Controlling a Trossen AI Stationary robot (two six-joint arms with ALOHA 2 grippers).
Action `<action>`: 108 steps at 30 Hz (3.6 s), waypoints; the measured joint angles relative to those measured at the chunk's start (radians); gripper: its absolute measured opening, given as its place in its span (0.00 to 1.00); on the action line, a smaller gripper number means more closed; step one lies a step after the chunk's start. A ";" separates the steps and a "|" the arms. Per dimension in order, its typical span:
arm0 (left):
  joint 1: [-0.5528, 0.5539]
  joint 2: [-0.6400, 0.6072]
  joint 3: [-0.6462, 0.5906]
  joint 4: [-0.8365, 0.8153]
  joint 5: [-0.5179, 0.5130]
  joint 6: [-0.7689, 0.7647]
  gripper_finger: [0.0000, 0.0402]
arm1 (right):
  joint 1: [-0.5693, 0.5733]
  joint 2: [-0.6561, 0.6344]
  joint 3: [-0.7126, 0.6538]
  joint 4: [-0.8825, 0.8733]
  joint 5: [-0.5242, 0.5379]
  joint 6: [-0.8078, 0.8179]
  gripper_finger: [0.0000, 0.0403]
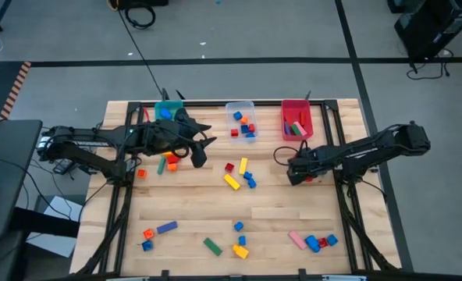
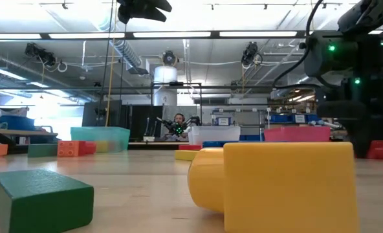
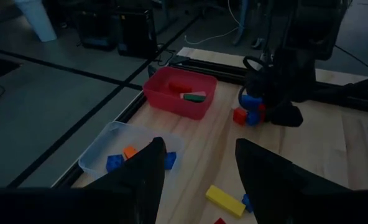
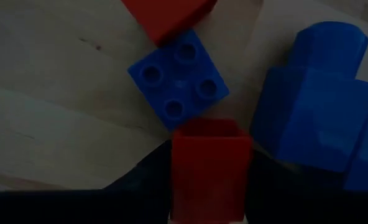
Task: Sort blocks by size
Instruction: Put the red 1 stud game piece into the blue bin
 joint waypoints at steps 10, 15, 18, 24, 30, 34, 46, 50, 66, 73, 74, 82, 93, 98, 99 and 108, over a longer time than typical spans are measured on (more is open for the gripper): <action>0.000 0.000 0.000 0.002 0.000 -0.022 0.51 | 0.013 -0.072 0.104 -0.071 -0.154 -0.082 0.35; 0.000 0.011 0.000 0.029 0.000 -0.089 0.51 | 0.035 -0.115 0.239 -0.054 -0.091 -0.127 0.37; 0.000 0.042 0.000 0.048 0.027 -0.130 0.51 | 0.034 -0.132 0.329 -0.014 -0.009 -0.199 0.37; 0.000 0.131 0.000 0.084 0.053 -0.130 0.51 | 0.009 -0.140 0.474 0.153 0.077 -0.436 0.36; -0.002 0.194 0.000 0.222 0.162 0.004 0.51 | -0.035 -0.130 0.529 0.323 -0.013 -0.640 0.36; -0.003 0.210 0.000 0.291 0.217 0.224 0.51 | -0.052 -0.130 0.529 0.369 -0.121 -0.719 0.37; -0.002 0.224 0.000 0.386 0.286 0.527 0.51 | -0.066 -0.073 0.531 0.514 -0.224 -0.898 0.36; -0.002 0.224 0.000 0.386 0.286 0.527 0.51 | -0.070 -0.028 0.531 0.506 -0.193 -0.990 0.36; 0.000 0.224 0.000 0.359 0.300 0.520 0.51 | -0.073 0.233 1.000 0.010 -0.009 -1.415 0.36; 0.000 0.224 0.000 0.357 0.290 0.507 0.51 | -0.071 0.312 1.112 -0.004 -0.007 -1.470 0.36; 0.000 0.224 0.000 0.356 0.285 0.502 0.51 | -0.071 0.317 1.124 -0.007 -0.007 -1.474 0.36; 0.000 0.221 0.001 0.319 0.268 0.501 0.51 | -0.052 0.329 1.149 -0.001 -0.006 -1.499 0.36; -0.004 0.221 0.002 0.290 0.268 0.637 0.41 | -0.042 0.328 1.149 -0.016 -0.144 -1.438 0.37; -0.024 0.221 0.002 0.290 0.264 0.771 0.34 | -0.056 0.326 1.149 -0.014 -0.255 -1.372 0.37; -0.029 0.221 0.002 0.291 0.263 0.799 0.33 | -0.062 0.326 1.149 -0.012 -0.281 -1.355 0.37; -0.050 0.222 0.001 0.333 0.258 0.873 0.28 | -0.104 0.326 1.149 0.005 -0.494 -1.206 0.37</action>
